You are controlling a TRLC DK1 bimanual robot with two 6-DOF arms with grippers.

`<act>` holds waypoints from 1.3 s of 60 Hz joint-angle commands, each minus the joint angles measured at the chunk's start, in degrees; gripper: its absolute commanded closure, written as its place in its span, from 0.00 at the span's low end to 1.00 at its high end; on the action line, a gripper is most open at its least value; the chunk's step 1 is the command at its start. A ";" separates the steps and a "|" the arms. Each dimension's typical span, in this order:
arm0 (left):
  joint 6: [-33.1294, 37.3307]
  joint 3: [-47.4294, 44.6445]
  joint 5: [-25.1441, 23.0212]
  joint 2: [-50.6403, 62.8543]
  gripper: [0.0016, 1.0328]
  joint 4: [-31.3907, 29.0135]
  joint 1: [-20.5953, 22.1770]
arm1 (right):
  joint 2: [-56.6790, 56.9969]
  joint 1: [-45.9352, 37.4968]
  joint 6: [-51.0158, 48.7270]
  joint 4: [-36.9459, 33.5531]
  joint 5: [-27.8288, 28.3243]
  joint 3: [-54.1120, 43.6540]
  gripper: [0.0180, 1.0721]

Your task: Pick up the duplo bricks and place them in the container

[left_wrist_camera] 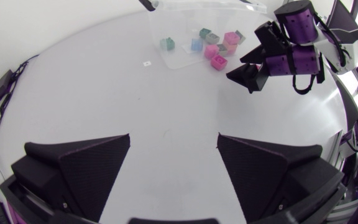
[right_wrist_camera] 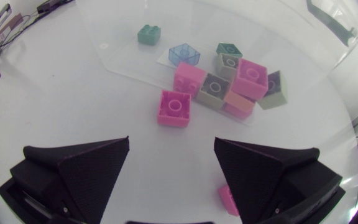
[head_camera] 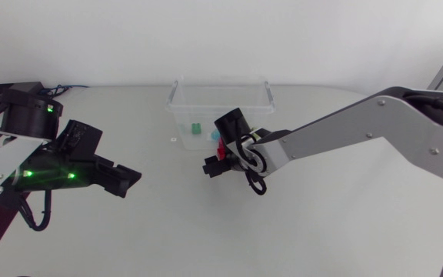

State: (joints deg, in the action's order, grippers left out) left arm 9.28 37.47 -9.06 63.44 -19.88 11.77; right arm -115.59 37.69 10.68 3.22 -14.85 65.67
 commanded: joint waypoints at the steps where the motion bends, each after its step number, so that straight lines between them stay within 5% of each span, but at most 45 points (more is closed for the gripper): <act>1: 0.65 -1.26 -0.61 1.69 0.05 0.98 -0.26 | -2.45 -0.43 0.22 -2.35 -0.09 2.97 0.06; 61: 1.00 -1.26 -0.87 5.64 0.05 3.27 -1.22 | -6.75 -2.01 3.12 -8.67 -1.32 11.15 0.07; 78: 0.92 -0.74 -1.14 5.82 0.05 3.36 -1.31 | -7.98 -2.01 4.97 -15.00 -1.32 15.54 0.14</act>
State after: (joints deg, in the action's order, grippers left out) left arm 9.28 37.43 -9.23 68.31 -16.84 10.92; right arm -121.99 35.88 13.56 -10.57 -15.53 79.48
